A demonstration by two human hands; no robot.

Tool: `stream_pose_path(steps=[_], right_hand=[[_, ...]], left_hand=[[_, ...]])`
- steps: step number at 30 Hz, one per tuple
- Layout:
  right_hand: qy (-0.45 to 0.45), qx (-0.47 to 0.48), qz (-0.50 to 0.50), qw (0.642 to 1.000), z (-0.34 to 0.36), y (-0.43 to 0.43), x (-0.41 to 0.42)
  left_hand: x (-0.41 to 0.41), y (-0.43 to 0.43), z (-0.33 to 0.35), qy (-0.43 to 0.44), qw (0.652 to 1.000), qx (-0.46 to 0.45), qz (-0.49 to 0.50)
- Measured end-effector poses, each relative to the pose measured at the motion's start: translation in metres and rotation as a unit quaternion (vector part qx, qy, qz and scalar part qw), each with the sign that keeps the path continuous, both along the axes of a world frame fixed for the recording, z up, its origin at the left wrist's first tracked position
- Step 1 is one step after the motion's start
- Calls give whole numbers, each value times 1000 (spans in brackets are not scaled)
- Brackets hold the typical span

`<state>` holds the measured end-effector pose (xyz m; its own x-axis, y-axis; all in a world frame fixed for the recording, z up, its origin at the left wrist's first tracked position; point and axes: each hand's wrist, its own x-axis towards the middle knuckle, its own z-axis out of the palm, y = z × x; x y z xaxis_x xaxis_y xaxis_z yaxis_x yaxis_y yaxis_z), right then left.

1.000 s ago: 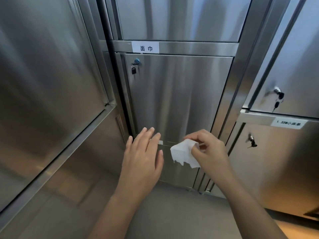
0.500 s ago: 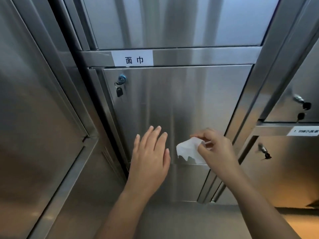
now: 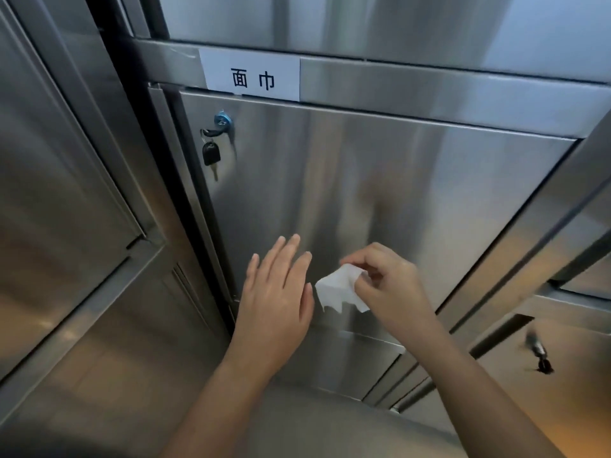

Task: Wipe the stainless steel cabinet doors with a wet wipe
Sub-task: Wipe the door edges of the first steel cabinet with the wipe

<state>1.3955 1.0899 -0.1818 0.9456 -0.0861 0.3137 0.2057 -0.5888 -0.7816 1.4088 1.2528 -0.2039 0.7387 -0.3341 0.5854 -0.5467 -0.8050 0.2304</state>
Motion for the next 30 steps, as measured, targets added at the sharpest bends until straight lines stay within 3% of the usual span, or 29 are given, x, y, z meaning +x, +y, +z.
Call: stream_pose_path(steps=[10, 17, 30], right_hand=[[-30, -16, 22, 999, -94, 2, 25], [-57, -11, 2, 998, -199, 27, 45], [-152, -27, 27, 988, -404, 50, 81]], left_hand=[[31, 8, -94, -57, 998, 9, 13], [60, 33, -202, -77, 997, 23, 16], [111, 50, -409, -190, 980, -40, 32]])
